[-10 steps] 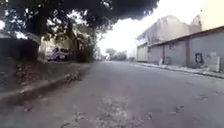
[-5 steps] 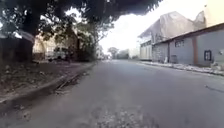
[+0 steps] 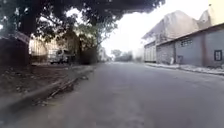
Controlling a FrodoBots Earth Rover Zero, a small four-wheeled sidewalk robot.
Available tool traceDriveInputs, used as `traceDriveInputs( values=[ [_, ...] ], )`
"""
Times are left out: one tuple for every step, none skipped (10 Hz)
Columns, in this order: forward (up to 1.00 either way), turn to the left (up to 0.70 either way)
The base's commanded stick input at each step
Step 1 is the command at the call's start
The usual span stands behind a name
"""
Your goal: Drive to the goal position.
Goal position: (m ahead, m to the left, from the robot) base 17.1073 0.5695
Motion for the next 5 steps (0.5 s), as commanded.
traceDriveInputs(
  values=[
    [1.0, 0.07],
    [1.0, 0.07],
    [1.0, 0.07],
    [1.0, 0.07],
    [1.0, 0.07]
  ],
)
